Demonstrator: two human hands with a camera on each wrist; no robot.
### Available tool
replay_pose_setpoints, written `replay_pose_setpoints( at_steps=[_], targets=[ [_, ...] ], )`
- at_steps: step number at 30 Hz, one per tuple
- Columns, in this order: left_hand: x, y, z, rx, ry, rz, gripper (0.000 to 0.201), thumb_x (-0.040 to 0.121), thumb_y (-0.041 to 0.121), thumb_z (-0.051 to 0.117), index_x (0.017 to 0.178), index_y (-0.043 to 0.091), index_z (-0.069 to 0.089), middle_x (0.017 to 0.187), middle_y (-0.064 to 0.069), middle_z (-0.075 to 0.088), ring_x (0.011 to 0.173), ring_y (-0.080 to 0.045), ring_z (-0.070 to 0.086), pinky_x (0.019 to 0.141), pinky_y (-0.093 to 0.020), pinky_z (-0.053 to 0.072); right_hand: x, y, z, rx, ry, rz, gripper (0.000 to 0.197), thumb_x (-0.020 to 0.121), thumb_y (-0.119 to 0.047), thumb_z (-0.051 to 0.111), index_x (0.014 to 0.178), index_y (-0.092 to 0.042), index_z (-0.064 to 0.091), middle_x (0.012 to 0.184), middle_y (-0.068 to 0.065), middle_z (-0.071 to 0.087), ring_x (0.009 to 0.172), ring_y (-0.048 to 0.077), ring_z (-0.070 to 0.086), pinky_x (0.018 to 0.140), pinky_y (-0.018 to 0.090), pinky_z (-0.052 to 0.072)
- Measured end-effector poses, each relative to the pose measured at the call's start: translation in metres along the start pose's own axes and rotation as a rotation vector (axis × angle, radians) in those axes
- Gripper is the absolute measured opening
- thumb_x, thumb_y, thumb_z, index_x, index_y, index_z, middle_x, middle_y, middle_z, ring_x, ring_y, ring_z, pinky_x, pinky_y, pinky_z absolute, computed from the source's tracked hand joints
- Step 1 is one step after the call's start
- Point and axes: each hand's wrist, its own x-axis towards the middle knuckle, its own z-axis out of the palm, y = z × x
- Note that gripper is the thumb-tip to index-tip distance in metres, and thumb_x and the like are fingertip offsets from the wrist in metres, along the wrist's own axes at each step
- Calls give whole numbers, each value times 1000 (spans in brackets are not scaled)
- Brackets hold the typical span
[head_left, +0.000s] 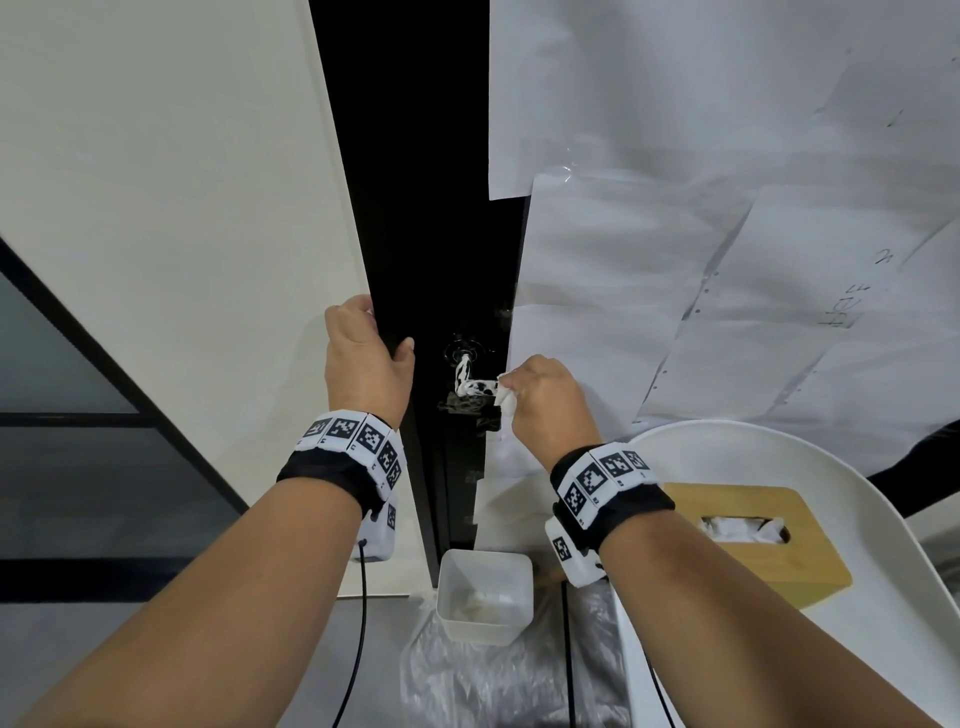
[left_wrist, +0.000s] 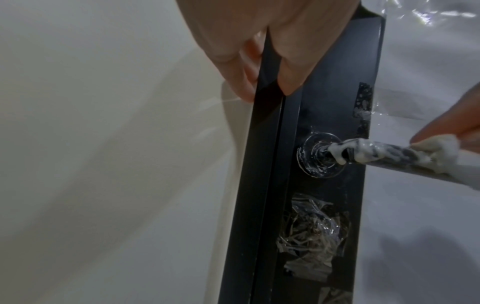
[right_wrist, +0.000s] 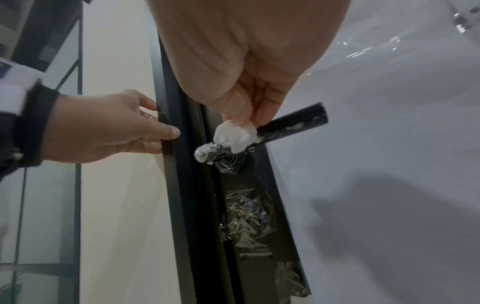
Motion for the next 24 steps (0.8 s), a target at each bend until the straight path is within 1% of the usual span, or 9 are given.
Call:
replay_pose_setpoints(
  at_steps=[4,6,9,12,16,19,21,23,24],
  targets=[
    [0,0,0,-7,-7,-2,52,82,15,70,121,18,37,115,-6,46,85,-21,60,72,-35,53,1,-9,5,37,-83,-75,39,69,16,51,91,-7,74,93,10,65,93,27,57,81,38,51],
    [0,0,-1,-5,-7,-2,52,82,16,70,121,17,37,115,-6,46,86,-21,60,73,-36,53,-5,-9,7,33,-142,-120,34,71,12,53,88,-7,74,90,10,64,91,27,57,78,41,52],
    [0,0,0,-2,-9,7,52,81,16,71,121,17,38,114,-6,47,85,-22,60,73,-39,54,-18,0,7,4,-144,-61,40,75,8,51,101,-15,71,94,5,60,92,24,55,73,37,51],
    [0,0,0,-9,-3,3,52,81,16,71,120,19,37,113,-6,47,83,-22,61,72,-40,55,-25,10,5,81,-118,-20,45,78,7,48,109,-18,69,96,7,57,88,25,56,72,35,50],
    [0,-1,1,-16,1,5,52,81,16,71,120,20,37,113,-6,47,84,-23,61,72,-42,55,-27,12,5,265,-156,190,31,86,1,47,99,-10,73,102,11,62,94,25,59,84,26,45],
    [0,-1,1,-21,-2,7,52,81,16,70,119,23,35,113,-6,49,84,-23,62,73,-43,56,-33,15,6,338,-239,384,24,88,-15,53,105,-13,70,82,-8,59,87,17,55,77,20,40],
    [0,-1,2,-20,-5,8,53,81,16,70,120,21,35,114,-7,48,85,-24,62,73,-44,56,-33,17,7,366,-237,460,19,88,-20,56,102,-14,67,82,-7,57,85,15,54,75,21,40],
    [1,-2,2,-22,-6,4,53,81,16,70,121,19,36,116,-7,47,85,-24,62,73,-45,56,-31,21,9,380,-149,528,12,87,-16,57,96,-16,65,90,-1,60,87,20,60,79,25,46],
    [1,-2,1,-24,-6,1,53,81,16,71,122,19,37,116,-6,46,86,-24,62,73,-45,56,-29,23,10,396,-97,571,8,85,-14,58,88,-19,63,92,2,62,88,24,63,82,30,50]
  ],
)
